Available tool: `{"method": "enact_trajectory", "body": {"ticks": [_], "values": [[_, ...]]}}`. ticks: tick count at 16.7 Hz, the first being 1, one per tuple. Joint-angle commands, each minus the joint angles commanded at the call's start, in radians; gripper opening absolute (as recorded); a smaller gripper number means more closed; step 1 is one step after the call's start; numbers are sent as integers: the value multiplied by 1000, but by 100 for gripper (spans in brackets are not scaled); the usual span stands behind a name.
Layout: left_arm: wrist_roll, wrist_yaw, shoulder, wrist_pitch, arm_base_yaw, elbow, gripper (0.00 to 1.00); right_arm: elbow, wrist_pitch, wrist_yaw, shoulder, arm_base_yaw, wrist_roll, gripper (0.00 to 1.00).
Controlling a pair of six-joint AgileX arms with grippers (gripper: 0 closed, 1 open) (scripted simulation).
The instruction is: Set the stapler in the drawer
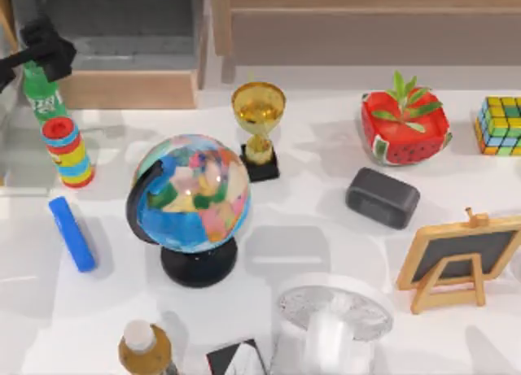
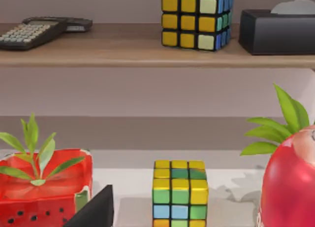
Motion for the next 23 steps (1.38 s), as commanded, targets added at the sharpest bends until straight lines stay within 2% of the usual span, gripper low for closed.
{"method": "enact_trajectory", "body": {"ticks": [5, 7, 10, 12, 14, 20, 23], "values": [[-248, -150, 51, -609, -107, 139, 100, 0, 0, 0, 0, 0, 0, 100], [-334, -215, 87, -784, -158, 178, 100, 0, 0, 0, 0, 0, 0, 100], [-415, -322, 137, -960, -214, 225, 100, 0, 0, 0, 0, 0, 0, 100], [-430, -377, 156, -1026, -242, 253, 100, 0, 0, 0, 0, 0, 0, 100], [-428, -399, 157, -1051, -255, 264, 100, 0, 0, 0, 0, 0, 0, 100], [-426, -398, 156, -1046, -250, 259, 100, 0, 0, 0, 0, 0, 0, 100], [-419, -399, 188, -980, -246, 223, 100, 0, 0, 0, 0, 0, 0, 100]]}}
